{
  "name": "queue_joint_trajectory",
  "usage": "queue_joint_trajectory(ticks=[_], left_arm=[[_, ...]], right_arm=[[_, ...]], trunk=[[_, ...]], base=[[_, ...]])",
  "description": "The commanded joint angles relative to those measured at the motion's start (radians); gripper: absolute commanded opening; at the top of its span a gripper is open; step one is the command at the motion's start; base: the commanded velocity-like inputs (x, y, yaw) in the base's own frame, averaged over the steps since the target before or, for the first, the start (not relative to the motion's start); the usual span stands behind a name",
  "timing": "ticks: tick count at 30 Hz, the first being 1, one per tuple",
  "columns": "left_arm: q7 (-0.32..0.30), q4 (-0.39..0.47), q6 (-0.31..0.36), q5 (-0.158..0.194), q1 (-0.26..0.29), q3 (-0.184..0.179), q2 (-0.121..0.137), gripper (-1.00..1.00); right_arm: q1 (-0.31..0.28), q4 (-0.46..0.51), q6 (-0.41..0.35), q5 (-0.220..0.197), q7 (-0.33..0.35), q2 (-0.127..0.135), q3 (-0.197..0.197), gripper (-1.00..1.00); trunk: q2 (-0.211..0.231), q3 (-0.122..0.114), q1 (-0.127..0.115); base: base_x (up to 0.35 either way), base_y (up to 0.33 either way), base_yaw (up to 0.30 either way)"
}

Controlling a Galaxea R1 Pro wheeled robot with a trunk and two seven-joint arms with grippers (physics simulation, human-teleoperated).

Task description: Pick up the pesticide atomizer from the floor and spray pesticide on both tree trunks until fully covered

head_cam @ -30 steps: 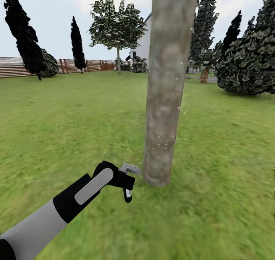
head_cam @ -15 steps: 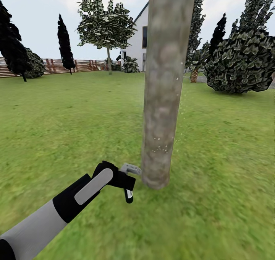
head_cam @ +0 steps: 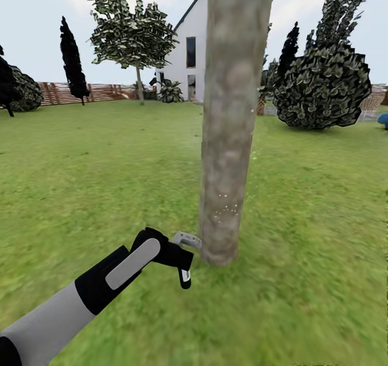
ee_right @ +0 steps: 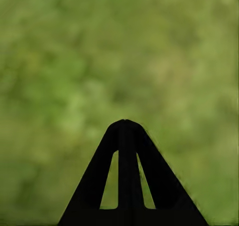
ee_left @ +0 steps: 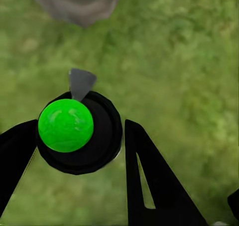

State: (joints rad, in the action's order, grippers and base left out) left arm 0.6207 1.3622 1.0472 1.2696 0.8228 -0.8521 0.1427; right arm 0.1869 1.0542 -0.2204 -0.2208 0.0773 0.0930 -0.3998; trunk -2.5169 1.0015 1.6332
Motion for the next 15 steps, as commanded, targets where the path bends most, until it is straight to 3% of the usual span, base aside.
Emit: queue_joint_trajectory(ticks=[1,5,7,11,15], left_arm=[[0.010,0.001,0.000,0.008,0.001,-0.013,0.001,-1.00],[-0.002,0.000,0.000,0.008,0.001,-0.073,-0.009,-1.00],[-0.010,0.000,0.000,-0.004,0.001,-0.081,-0.012,-1.00],[-0.017,0.000,0.000,-0.070,0.001,-0.085,-0.012,-1.00],[-0.018,-0.001,0.000,-0.080,0.001,-0.085,-0.012,-1.00]], right_arm=[[0.000,0.003,-0.007,-0.006,0.004,-0.001,-0.002,-1.00],[0.000,0.003,-0.007,-0.006,0.004,-0.001,-0.002,-1.00],[0.000,0.003,-0.007,-0.006,0.004,-0.001,-0.002,-1.00],[0.000,0.003,-0.007,-0.007,0.004,-0.001,-0.002,-1.00],[0.000,0.003,-0.007,-0.007,0.005,-0.001,-0.002,-1.00]], trunk=[[0.000,0.001,0.000],[0.000,0.001,0.000],[0.000,0.001,0.000],[0.000,0.001,0.000],[0.000,0.001,0.000]], base=[[0.119,0.275,-0.243],[0.141,0.231,-0.243],[0.160,0.180,-0.243],[0.120,0.118,-0.243],[0.020,0.019,-0.243]])
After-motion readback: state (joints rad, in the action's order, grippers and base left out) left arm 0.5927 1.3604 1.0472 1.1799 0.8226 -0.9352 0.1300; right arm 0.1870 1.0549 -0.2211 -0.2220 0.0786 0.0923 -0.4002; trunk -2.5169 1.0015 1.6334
